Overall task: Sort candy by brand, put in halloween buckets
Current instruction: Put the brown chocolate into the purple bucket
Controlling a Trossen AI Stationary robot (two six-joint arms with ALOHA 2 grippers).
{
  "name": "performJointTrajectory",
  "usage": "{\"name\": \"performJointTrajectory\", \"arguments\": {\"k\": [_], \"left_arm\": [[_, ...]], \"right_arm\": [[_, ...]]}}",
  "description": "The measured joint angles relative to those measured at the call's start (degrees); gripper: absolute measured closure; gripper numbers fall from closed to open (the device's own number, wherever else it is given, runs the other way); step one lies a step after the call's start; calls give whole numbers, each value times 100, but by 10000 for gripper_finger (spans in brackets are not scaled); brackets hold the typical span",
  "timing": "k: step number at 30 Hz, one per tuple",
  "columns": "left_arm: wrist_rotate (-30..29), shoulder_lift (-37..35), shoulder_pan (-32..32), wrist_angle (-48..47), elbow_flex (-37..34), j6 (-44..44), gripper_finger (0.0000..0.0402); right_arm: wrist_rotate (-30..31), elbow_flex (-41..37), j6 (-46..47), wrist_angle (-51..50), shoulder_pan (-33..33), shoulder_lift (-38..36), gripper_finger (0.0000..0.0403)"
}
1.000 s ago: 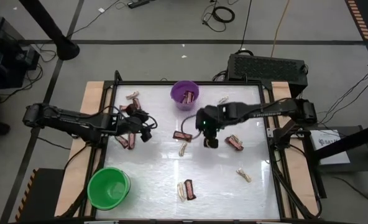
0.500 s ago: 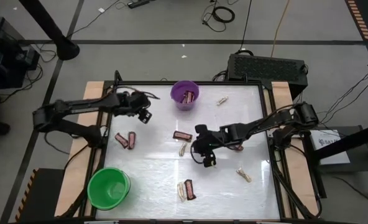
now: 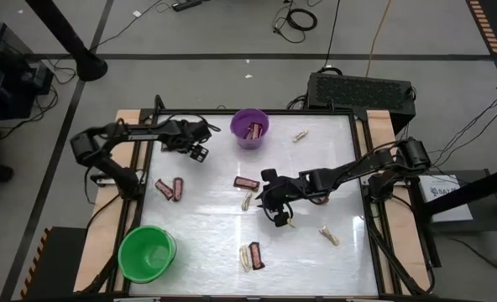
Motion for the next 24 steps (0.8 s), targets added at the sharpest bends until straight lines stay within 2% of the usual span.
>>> {"name": "performJointTrajectory", "arguments": {"k": [6,9,24], "left_arm": [[-10,238,176,234,0,130,118],[-15,328,235,220,0,147,132],[-19,359,252,165,0,334,299]], "right_arm": [[0,0,63,-7,29,0,298],[0,0,67,0,35,0,298],[0,2,87,-1,35,0,298]]}}
